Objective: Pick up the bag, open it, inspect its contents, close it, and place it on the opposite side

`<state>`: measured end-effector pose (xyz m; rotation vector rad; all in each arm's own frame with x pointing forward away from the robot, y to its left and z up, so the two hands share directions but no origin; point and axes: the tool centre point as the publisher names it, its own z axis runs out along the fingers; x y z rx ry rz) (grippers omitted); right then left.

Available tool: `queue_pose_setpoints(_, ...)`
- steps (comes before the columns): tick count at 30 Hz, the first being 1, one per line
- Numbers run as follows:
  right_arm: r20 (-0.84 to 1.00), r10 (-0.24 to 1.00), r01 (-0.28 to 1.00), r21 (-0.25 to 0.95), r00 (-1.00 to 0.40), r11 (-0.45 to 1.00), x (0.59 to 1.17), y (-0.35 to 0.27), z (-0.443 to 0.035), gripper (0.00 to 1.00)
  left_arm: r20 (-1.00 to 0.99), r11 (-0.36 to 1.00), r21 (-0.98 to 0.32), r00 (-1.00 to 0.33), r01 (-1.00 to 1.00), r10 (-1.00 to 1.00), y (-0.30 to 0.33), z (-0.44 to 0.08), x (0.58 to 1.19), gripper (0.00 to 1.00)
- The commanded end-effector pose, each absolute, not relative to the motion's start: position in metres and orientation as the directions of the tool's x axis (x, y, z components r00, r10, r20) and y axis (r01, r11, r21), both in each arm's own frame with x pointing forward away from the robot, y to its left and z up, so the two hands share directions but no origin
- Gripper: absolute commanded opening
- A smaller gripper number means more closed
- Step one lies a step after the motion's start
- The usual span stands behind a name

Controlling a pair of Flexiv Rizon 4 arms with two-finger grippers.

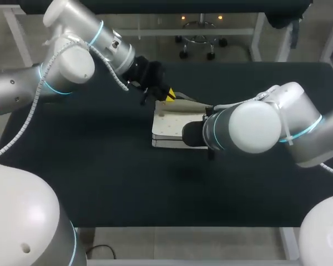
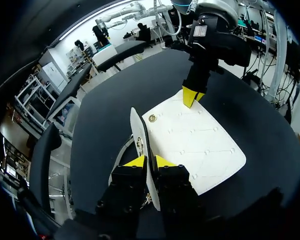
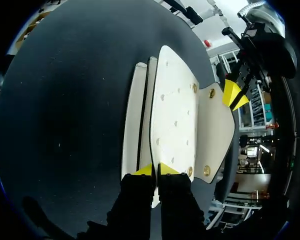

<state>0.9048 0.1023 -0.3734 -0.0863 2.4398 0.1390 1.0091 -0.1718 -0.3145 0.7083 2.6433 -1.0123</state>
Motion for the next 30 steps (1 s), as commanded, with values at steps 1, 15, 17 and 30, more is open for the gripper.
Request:
queue_pose_setpoints(1, -0.692, -0.017, -0.107, 0.088, -0.721, 0.990, 0.902, 0.099, -0.377, 0.00, -0.410, 0.653, -0.544, -0.846, 0.527, 0.341, -0.171, -0.319, 0.999, 1.00)
queue_pose_setpoints(15, -0.692, -0.017, -0.107, 0.088, -0.721, 0.990, 0.902, 0.099, -0.377, 0.00, -0.430, 0.685, -0.537, -0.859, 0.492, 0.279, -0.183, -0.342, 1.003, 0.85)
queue_pose_setpoints(17, -0.692, -0.017, -0.107, 0.088, -0.721, 0.990, 0.902, 0.099, -0.377, 0.00, -0.418, 0.688, -0.547, -0.868, 0.477, 0.270, -0.187, -0.344, 1.010, 0.80)
queue_pose_setpoints(30, -0.692, -0.017, -0.107, 0.088, -0.721, 0.990, 0.902, 0.099, -0.377, 0.00, -0.367, 0.728, -0.534, -0.894, 0.430, 0.258, -0.197, -0.360, 1.027, 0.55)
